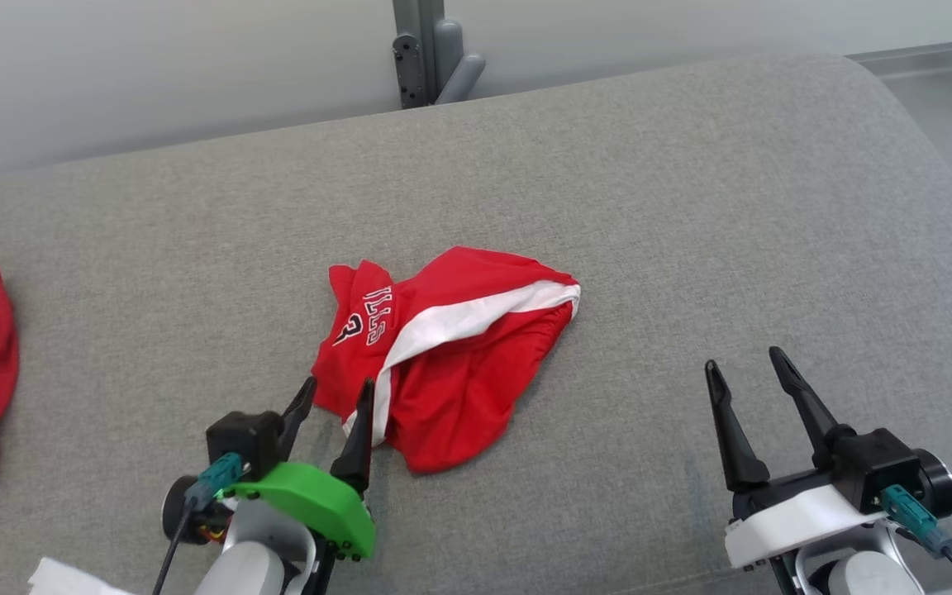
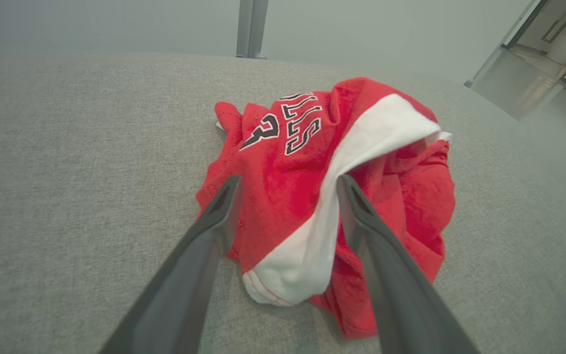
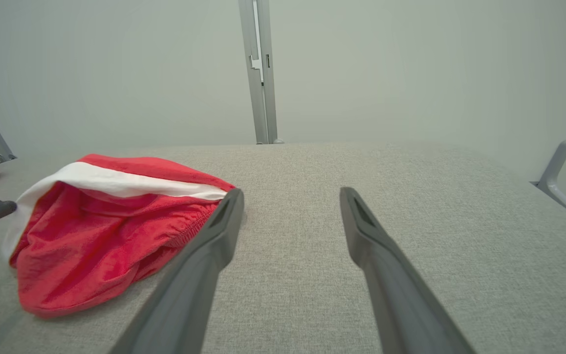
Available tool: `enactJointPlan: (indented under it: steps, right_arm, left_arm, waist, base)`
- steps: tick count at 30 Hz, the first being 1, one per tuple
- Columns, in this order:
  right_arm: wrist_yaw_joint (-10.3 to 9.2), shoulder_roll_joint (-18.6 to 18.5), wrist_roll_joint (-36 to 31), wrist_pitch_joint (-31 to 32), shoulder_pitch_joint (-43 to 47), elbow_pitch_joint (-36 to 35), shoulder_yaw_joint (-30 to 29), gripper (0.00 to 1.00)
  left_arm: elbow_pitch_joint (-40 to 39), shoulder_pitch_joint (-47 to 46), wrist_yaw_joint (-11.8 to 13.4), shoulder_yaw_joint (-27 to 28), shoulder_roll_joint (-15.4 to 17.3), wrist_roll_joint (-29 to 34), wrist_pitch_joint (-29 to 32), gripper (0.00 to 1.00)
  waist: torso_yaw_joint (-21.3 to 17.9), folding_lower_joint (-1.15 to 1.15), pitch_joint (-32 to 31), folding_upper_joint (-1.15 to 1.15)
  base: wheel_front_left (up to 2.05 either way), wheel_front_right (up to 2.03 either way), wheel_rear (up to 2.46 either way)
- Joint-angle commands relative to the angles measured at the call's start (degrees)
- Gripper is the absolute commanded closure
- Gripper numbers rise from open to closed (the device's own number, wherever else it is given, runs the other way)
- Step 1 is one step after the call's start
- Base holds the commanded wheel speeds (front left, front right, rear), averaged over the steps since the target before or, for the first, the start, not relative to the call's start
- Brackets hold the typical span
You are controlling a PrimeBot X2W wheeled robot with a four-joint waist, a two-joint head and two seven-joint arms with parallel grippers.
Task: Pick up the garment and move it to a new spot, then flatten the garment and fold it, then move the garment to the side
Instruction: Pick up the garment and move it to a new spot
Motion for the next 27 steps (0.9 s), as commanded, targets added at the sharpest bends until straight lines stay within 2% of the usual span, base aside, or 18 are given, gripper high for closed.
enactJointPlan:
  steps: [1,10,13,18,27]
  right_arm:
    - [-0.03,-0.5,-0.4,-0.2,1.0,-0.6,-0.4,0.00]
    - [-0.04,-2.4,-0.6,-0.2,4.2,-0.9,-3.8,0.00]
    - [-0.03,-2.4,-0.7,-0.2,4.9,-0.2,-4.6,0.00]
    - [-0.04,-1.8,-1.1,-0.2,5.5,0.9,-5.2,0.00]
    - [-0.03,-0.6,-1.4,-0.2,7.3,2.7,-7.6,0.00]
  left_arm:
    - [-1.1,2.0,0.8,0.8,0.9,0.3,-1.0,0.00]
    - [-6.0,12.2,5.1,5.7,6.0,0.6,-5.9,0.00]
    - [-6.5,14.9,5.5,7.0,7.3,1.1,-7.0,0.00]
    - [-7.7,18.6,4.7,9.4,8.2,2.2,-8.0,0.00]
    - [-12.9,24.1,1.5,16.1,5.3,7.4,-7.9,0.00]
  waist:
    - [2.8,0.00,-2.7,0.30]
    - [8.1,0.00,-6.2,0.30]
    - [9.5,0.00,-6.6,0.30]
    - [10.7,0.00,-7.2,0.30]
    - [10.4,0.00,-8.3,0.30]
  base:
    - [0.00,0.00,0.00]
    - [0.00,0.00,0.00]
    - [0.00,0.00,0.00]
    - [0.00,0.00,0.00]
    - [0.00,0.00,0.00]
